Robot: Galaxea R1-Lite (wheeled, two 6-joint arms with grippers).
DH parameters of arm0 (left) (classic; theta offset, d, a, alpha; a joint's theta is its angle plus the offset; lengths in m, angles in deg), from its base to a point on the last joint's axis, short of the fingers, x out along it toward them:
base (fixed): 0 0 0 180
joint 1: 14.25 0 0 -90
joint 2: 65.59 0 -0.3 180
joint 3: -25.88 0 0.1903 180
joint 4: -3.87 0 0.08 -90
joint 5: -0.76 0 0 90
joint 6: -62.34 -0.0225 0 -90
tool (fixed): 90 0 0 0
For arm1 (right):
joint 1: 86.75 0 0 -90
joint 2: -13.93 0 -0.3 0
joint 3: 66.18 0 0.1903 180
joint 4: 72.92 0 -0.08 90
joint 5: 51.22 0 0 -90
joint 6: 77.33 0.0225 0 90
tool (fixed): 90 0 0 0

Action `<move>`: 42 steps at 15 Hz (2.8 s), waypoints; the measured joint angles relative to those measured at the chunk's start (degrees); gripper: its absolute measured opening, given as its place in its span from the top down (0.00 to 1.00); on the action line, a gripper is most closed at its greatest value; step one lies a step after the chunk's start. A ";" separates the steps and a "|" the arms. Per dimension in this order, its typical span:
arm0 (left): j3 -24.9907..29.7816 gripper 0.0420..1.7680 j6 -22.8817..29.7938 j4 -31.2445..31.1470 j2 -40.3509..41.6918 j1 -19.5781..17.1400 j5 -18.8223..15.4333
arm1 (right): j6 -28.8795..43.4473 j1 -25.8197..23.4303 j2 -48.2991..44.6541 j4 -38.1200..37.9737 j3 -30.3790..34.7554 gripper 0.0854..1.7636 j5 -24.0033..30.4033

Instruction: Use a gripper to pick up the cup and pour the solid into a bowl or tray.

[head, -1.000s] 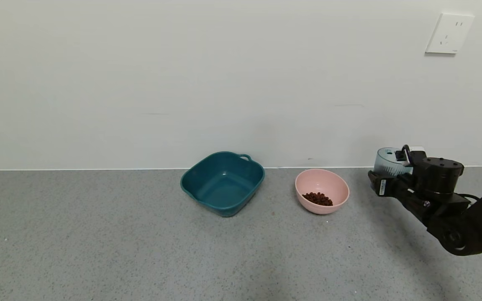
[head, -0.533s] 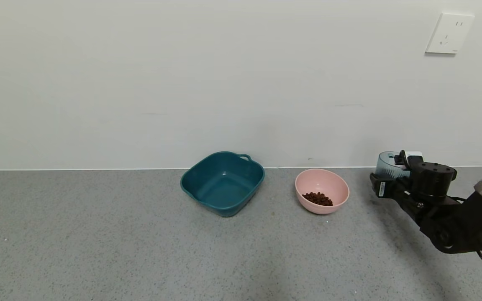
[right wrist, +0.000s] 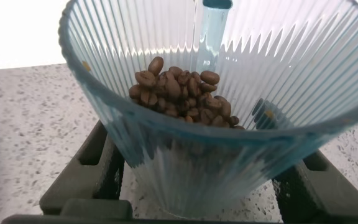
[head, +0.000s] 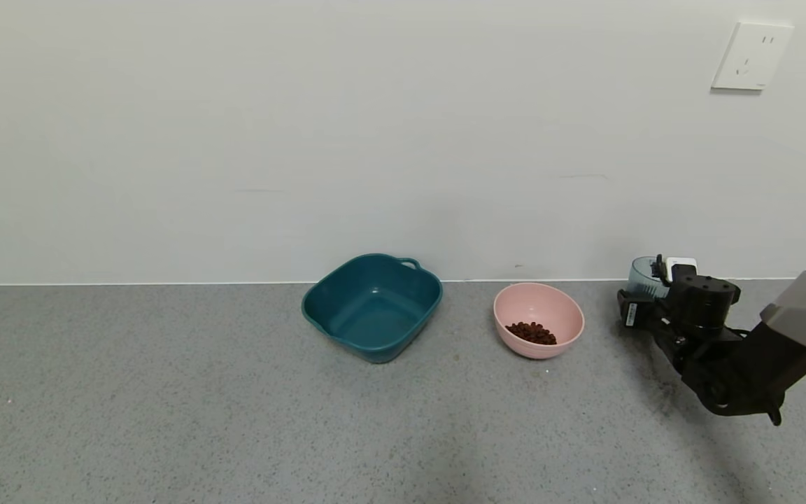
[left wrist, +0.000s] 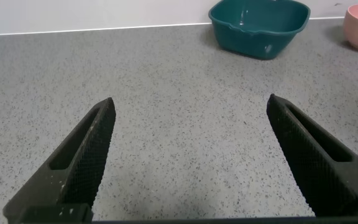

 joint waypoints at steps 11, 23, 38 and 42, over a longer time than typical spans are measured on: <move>0.00 0.01 0.00 -0.01 0.00 -0.02 0.00 | 0.01 0.71 2.65 0.06 -1.63 0.22 -0.39; 0.00 0.01 0.00 -0.01 0.00 -0.02 0.00 | 0.11 -0.20 -0.17 -0.96 0.94 0.07 0.90; 0.00 0.01 0.00 -0.01 0.00 -0.02 0.00 | -0.24 -4.12 -29.00 -32.38 13.56 0.04 16.07; 0.00 0.01 0.00 0.00 0.00 -0.02 0.00 | -0.38 -5.58 -41.98 -41.12 17.29 0.04 21.50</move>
